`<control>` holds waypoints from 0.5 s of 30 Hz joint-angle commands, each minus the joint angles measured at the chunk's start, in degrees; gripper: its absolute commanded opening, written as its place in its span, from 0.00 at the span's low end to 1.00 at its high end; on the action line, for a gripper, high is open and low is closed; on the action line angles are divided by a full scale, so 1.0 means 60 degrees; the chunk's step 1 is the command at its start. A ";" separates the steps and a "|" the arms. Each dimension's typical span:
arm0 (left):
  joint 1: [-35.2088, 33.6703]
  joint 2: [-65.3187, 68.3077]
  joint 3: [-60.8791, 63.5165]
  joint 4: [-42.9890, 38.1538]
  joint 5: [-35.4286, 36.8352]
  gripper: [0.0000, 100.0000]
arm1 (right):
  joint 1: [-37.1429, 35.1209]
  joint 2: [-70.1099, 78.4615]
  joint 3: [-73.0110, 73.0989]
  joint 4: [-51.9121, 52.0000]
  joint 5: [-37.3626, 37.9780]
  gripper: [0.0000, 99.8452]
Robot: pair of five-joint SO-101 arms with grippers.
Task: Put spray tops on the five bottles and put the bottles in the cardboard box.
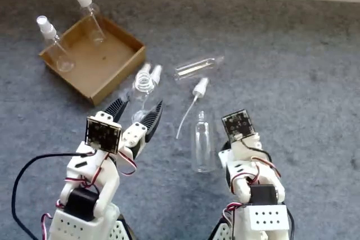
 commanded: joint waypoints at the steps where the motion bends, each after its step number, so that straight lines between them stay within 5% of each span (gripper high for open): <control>1: -0.0110 -0.0095 0.0535 -0.1495 0.0088 0.12 | 0.0227 -0.0051 -0.1341 0.0242 0.0147 0.01; 9: -0.0110 -0.0095 0.0916 -0.2154 0.0073 0.12 | 0.0183 0.0227 -0.4623 0.2117 0.0132 0.01; 15: -0.0110 -0.0095 0.0916 -0.2154 0.0088 0.12 | 0.0183 0.2982 -0.6806 0.2440 0.0117 0.01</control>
